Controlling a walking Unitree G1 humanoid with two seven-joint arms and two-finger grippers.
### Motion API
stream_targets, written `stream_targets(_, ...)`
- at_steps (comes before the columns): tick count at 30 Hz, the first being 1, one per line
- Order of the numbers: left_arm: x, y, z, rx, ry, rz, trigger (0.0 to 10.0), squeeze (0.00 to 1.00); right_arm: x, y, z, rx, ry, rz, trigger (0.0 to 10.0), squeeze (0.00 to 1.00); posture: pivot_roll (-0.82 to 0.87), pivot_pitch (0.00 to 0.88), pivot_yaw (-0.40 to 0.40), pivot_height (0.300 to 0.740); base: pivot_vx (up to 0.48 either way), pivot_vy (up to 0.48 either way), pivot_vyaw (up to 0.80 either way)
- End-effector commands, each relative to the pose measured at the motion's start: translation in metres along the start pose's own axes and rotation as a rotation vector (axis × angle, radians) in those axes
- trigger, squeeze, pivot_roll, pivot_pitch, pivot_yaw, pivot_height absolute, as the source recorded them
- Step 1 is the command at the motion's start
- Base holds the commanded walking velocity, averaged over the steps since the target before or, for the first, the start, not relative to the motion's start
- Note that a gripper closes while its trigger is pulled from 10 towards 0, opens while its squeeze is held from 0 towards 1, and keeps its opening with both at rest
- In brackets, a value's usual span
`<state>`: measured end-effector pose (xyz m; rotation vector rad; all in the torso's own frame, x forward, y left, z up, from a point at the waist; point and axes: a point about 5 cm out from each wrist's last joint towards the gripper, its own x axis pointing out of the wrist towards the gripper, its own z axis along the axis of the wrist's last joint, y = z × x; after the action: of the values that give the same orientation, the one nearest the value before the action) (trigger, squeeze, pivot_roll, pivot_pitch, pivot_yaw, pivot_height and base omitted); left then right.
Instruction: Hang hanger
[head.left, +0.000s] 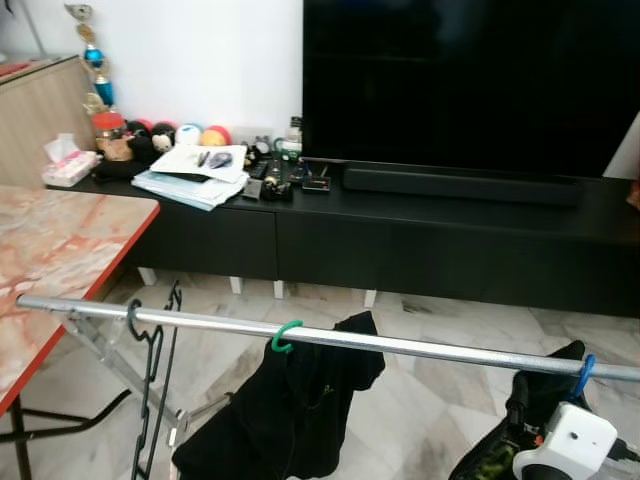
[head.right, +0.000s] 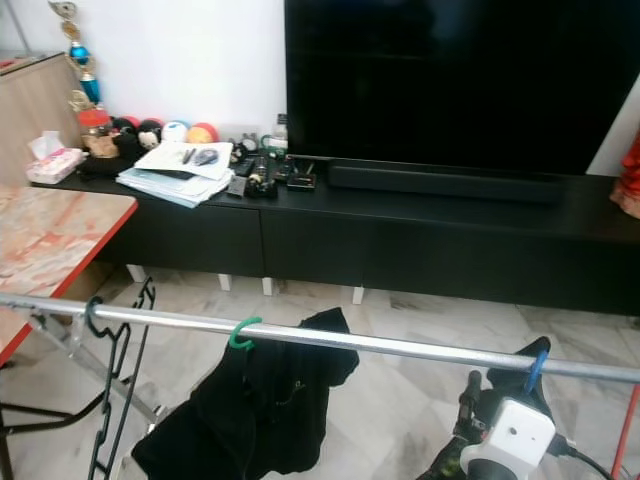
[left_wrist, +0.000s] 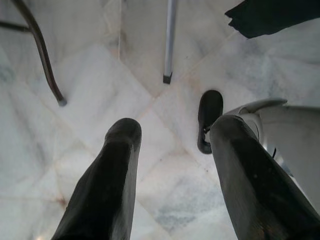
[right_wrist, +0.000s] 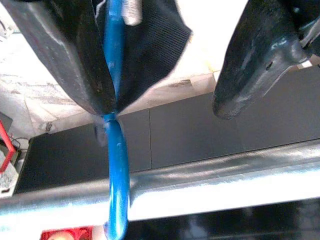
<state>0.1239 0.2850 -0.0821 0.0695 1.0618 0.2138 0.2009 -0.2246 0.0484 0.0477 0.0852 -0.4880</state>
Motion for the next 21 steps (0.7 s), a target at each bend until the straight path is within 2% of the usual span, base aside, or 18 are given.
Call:
stream_targets(1, -0.001, 0.004, -0.001, 0.017, 0.013, 0.009, 10.0, 0.0, -0.001, -0.001, 0.003, -0.005, 0.003, -0.016, 10.0, 0.0, 0.09, 0.0, -0.029, 0.74, 0.0, 0.0, 0.0)
stream_targets(9, 0.0, 0.003, -0.001, 0.038, 0.013, 0.002, 10.0, 0.0, -0.002, -0.006, 0.001, 0.004, 0.051, -0.07, 10.0, 0.0, 0.09, 0.0, -0.031, 0.74, 0.0, 0.0, 0.0)
stream_targets(13, 0.0, 0.003, 0.0, 0.043, 0.013, 0.0, 10.0, 0.0, 0.0, -0.011, -0.004, 0.013, 0.095, -0.139, 10.0, 0.0, 0.1, 0.0, -0.031, 0.74, 0.0, 0.0, 0.0)
stream_targets(21, 0.0, 0.003, 0.0, 0.046, 0.011, 0.002, 10.0, 0.0, 0.008, -0.008, -0.004, 0.051, 0.126, -0.175, 10.0, 0.0, 0.1, 0.0, -0.032, 0.74, 0.0, 0.0, 0.0)
